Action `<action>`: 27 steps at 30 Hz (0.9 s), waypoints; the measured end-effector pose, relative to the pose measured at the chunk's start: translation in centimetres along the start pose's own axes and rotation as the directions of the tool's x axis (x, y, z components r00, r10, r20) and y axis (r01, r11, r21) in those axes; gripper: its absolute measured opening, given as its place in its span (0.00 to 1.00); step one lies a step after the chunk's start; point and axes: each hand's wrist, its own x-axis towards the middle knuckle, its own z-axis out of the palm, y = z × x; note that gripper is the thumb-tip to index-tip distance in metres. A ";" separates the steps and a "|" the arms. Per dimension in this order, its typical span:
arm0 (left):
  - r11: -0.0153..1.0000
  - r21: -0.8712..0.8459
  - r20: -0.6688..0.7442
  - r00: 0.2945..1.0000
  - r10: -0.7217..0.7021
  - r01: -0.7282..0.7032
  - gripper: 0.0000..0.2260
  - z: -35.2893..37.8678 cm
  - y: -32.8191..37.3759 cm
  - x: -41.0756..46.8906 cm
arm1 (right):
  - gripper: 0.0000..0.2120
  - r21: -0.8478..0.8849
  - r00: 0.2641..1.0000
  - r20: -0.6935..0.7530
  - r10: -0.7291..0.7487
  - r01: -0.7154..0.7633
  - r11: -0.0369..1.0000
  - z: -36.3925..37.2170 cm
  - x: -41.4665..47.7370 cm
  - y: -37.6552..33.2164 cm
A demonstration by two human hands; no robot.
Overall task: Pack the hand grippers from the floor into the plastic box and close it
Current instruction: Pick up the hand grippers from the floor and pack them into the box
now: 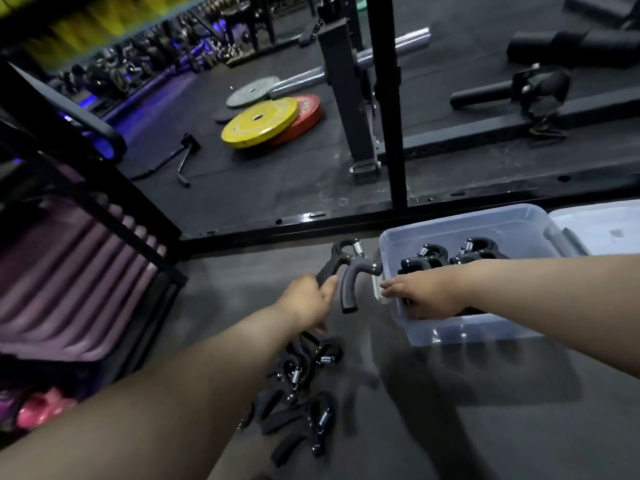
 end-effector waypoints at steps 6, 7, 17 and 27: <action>0.914 -0.394 0.070 0.994 -0.080 0.101 0.19 0.7 3.5 1.5 | 0.22 0.758 0.979 -0.174 0.104 0.066 0.649 -2.1 0.4 -0.5; 0.852 -0.500 0.118 0.987 -0.109 0.154 0.19 1.0 4.3 1.6 | 0.17 0.865 0.971 -0.197 0.136 0.107 0.490 -2.3 0.4 -0.5; 0.660 -0.739 0.342 0.919 0.196 0.134 0.19 5.0 9.3 1.3 | 0.23 0.999 0.998 -0.023 0.055 0.022 0.027 -3.4 0.8 2.8; 0.879 -0.122 -0.012 0.886 0.463 -0.461 0.14 7.7 11.9 3.7 | 0.16 0.999 0.934 -0.015 0.358 0.030 -0.039 -6.0 -3.8 7.9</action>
